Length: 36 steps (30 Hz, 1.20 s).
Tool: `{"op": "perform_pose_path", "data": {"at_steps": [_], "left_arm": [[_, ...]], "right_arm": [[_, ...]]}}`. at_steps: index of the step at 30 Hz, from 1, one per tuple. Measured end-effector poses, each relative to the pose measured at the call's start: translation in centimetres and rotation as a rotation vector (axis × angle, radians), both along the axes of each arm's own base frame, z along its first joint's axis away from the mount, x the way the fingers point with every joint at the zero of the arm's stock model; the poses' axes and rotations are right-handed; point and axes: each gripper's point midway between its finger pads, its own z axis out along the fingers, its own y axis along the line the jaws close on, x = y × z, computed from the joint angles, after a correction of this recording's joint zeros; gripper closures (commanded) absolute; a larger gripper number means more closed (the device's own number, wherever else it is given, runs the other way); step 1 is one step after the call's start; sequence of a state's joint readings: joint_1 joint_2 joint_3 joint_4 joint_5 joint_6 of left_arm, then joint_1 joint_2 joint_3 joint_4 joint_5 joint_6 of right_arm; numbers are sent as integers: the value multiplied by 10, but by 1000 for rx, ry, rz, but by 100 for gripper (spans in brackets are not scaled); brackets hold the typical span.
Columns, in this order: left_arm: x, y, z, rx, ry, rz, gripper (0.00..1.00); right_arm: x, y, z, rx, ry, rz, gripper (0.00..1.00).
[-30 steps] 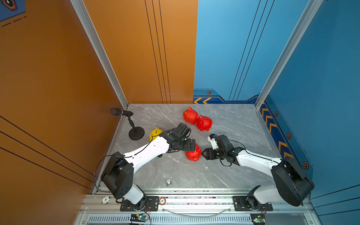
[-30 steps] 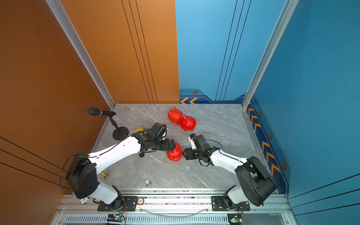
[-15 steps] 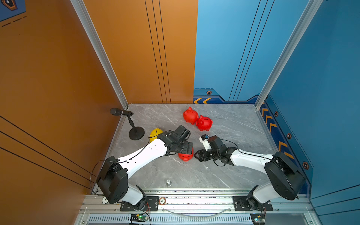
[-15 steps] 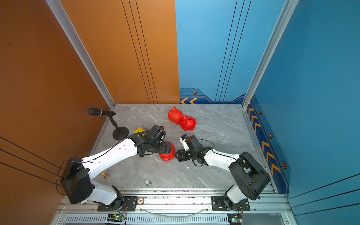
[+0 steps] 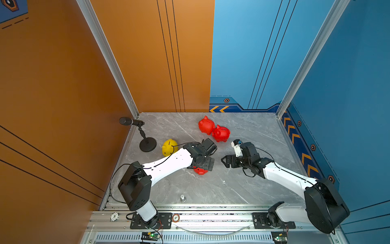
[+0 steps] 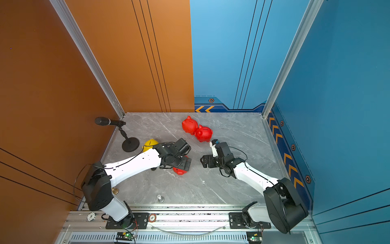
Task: Open piggy banks
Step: Adjust the piggy bank at the center of the board.
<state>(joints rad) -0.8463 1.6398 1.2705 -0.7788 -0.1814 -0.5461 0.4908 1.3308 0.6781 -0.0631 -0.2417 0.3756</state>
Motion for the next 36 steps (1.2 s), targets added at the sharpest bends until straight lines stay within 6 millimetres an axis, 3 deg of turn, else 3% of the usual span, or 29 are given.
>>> {"op": "perform_pose_path", "data": {"at_steps": [7,9,13,17,24,28,32,36], "left_arm": [[1,4,-5,70,2,8,13],[1,5,-5,78,1,14,21],[5,5,-2,86,-11,24,28],[9,6,2,96,-33,31,28],[8,-16,10,-30,-26,-18,31],[5,-26,12,-83,-9,-37,30],[5,-30,12,-103,-7,-44,8],[3,-27,8,-89,6,-38,5]], "right_arm": [[-1,-2,-3,-8,7,0,5],[-1,-3,-3,-8,7,-1,5],[-1,-4,-4,-9,8,-3,5],[-3,-5,-5,-10,10,-4,5],[0,-12,-1,-8,0,-27,5],[3,-19,4,-4,-15,-45,5],[4,-23,6,-7,-15,-54,5],[3,-25,4,-13,-11,-53,4]]}}
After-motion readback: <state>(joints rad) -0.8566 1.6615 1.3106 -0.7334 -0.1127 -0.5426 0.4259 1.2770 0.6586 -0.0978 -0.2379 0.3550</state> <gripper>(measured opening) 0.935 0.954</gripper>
